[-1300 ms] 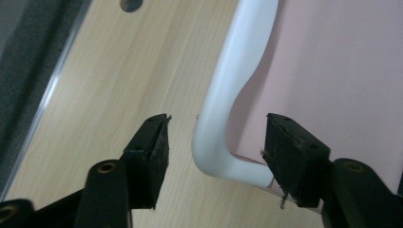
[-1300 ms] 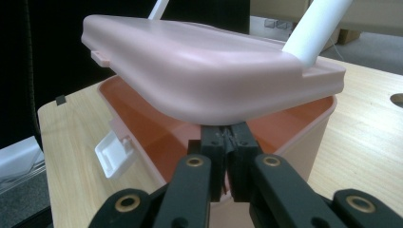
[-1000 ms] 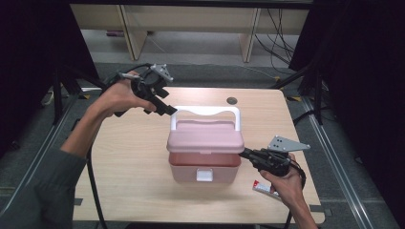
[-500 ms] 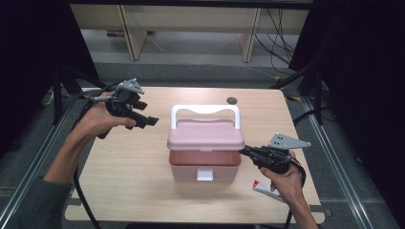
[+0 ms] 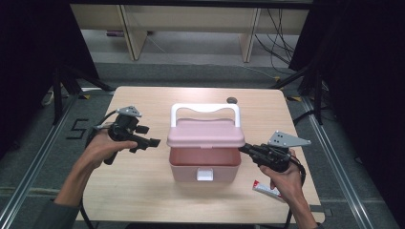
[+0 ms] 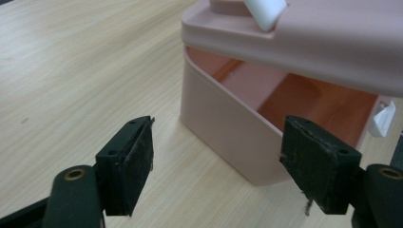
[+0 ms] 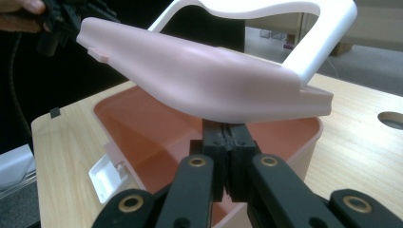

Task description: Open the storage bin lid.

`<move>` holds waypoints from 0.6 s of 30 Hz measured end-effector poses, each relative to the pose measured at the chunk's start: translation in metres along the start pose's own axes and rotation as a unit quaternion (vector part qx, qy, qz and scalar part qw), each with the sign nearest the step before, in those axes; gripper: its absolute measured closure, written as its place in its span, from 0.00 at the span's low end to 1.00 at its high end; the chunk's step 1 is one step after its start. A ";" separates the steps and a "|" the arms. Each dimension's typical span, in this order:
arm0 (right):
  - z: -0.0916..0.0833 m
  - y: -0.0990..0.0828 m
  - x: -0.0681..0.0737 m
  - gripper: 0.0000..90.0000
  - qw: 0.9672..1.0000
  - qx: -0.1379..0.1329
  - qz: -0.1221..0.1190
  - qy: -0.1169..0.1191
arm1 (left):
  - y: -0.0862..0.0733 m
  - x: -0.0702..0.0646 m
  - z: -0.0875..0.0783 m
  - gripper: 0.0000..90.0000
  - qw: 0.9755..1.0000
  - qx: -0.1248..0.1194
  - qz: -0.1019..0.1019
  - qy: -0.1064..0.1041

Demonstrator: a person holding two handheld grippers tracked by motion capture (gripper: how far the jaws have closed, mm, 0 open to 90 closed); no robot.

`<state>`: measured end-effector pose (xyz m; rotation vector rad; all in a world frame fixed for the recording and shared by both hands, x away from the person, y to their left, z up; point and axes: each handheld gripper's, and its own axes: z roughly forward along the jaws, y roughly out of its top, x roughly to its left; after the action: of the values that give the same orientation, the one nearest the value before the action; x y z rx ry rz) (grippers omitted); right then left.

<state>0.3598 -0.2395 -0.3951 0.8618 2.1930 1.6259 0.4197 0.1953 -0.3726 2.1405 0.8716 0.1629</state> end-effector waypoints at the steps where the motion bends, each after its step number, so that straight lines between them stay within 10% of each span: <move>1: 0.000 0.001 0.000 1.00 1.000 0.000 0.001 -0.003 | -0.002 -0.003 0.004 0.29 1.000 -0.005 -0.005 0.000; 18: 0.000 0.004 -0.003 1.00 1.000 -0.006 -0.007 -0.004 | -0.007 -0.027 0.034 0.32 1.000 -0.010 -0.009 -0.027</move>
<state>0.3632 -0.2400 -0.3919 0.8464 2.1762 1.6244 0.4085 0.1595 -0.3954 2.1083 0.8554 0.1033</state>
